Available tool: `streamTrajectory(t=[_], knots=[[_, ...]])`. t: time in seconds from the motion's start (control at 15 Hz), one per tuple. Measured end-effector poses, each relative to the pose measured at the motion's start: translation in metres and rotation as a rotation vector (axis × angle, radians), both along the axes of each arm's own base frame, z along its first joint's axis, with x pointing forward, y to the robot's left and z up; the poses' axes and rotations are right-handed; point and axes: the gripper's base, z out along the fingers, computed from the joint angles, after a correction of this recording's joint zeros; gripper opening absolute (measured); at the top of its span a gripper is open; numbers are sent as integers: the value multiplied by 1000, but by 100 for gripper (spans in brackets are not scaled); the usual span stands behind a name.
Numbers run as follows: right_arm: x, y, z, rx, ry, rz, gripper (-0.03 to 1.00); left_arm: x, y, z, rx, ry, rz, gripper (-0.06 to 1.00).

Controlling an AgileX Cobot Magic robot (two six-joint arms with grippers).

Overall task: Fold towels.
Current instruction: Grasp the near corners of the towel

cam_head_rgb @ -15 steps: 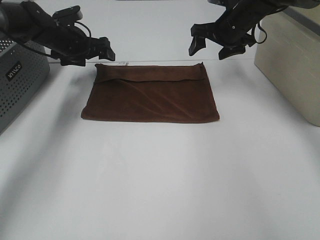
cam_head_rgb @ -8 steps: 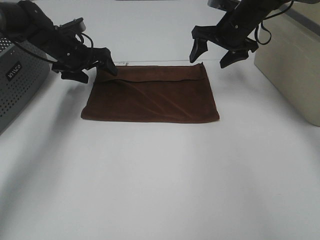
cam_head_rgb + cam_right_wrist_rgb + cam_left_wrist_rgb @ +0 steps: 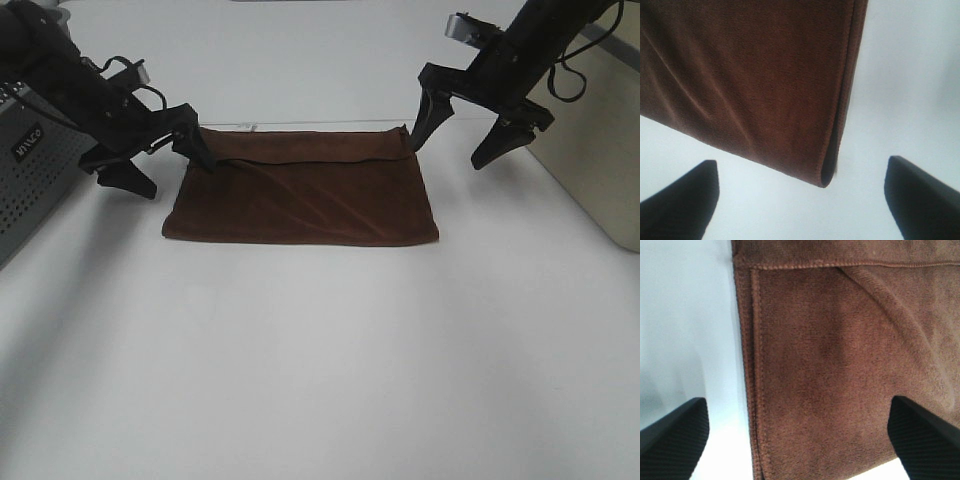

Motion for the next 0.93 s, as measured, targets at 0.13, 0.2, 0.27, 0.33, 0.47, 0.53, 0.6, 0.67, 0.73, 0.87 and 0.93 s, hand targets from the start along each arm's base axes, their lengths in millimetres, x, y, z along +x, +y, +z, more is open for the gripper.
streamTrajectory(t=[0.13,0.2,0.27,0.33,0.47,0.53,0.6,0.67,0.73,0.87,0.93], knots=[[-1,0,-2,5,4,15,84,-2,-1,0,-4,18,-10,91],[-2,0,-4,4,12,16,84,-3,-1,0,-6,28,-17,91],[-4,0,-7,3,26,16,84,-4,-1,0,-7,37,-22,91],[-6,0,-13,2,47,16,84,-4,-1,0,-8,39,-23,91],[-16,-1,-32,-2,116,15,84,-5,-3,0,-9,45,-28,90],[-20,-1,-42,0,131,8,84,-5,-5,-1,-6,48,-33,88],[-22,0,-49,13,123,3,84,-7,-10,-2,-1,56,-39,86],[-22,2,-53,43,112,-3,84,-8,-17,-6,5,66,-51,83],[-22,5,-56,76,106,-8,83,-10,-22,-11,7,79,-59,81],[-19,9,-64,120,104,-17,82,-10,-25,-15,13,93,-59,77],[-19,9,-71,121,116,-19,81,-10,-24,-15,17,93,-57,77]])
